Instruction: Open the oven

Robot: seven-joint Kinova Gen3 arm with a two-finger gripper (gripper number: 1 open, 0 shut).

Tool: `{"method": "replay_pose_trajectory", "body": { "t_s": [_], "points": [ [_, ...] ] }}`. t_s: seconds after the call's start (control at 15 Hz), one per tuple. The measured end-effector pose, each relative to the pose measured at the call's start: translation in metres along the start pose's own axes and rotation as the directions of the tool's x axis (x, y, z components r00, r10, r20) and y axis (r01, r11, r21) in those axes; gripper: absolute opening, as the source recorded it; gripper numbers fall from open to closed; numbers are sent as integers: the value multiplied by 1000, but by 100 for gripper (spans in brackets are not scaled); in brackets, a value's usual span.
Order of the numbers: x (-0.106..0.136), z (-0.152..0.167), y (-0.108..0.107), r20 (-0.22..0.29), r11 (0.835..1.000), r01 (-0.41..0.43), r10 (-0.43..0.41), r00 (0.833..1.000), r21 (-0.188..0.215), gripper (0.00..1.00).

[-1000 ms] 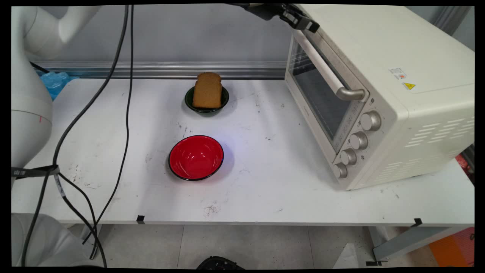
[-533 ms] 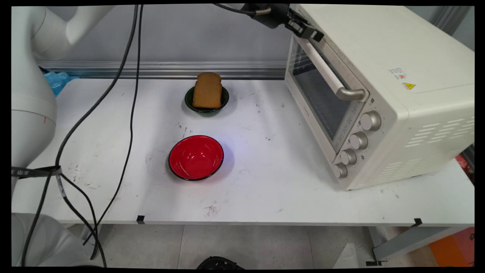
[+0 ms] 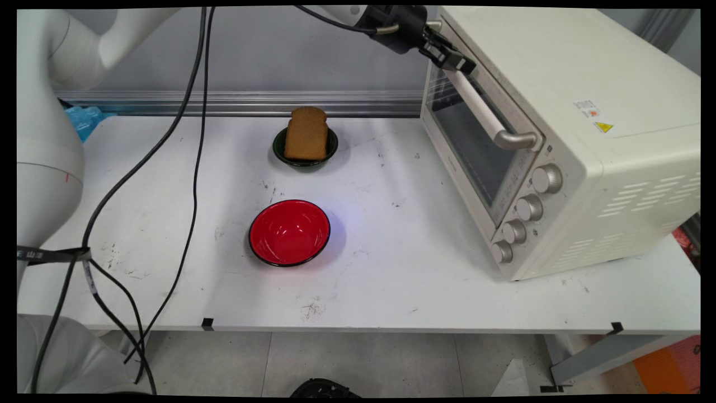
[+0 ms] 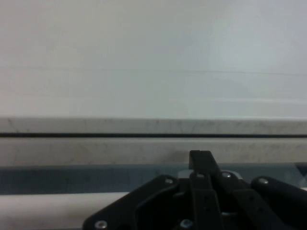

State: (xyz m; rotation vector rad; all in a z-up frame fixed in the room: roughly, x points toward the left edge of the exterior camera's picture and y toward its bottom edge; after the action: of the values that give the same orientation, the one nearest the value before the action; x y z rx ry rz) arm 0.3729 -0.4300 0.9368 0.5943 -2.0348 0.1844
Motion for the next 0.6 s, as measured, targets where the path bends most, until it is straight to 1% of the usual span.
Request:
{"method": "replay_pose_trajectory", "body": {
  "t_s": [0.27, 0.6],
  "points": [
    [-5, -1, 3, 11, 1000, 0, 0, 1000, -9, 0],
    [-13, -13, 9, 27, 1000, 5, -5, 1000, -15, 0]
  ]
}}
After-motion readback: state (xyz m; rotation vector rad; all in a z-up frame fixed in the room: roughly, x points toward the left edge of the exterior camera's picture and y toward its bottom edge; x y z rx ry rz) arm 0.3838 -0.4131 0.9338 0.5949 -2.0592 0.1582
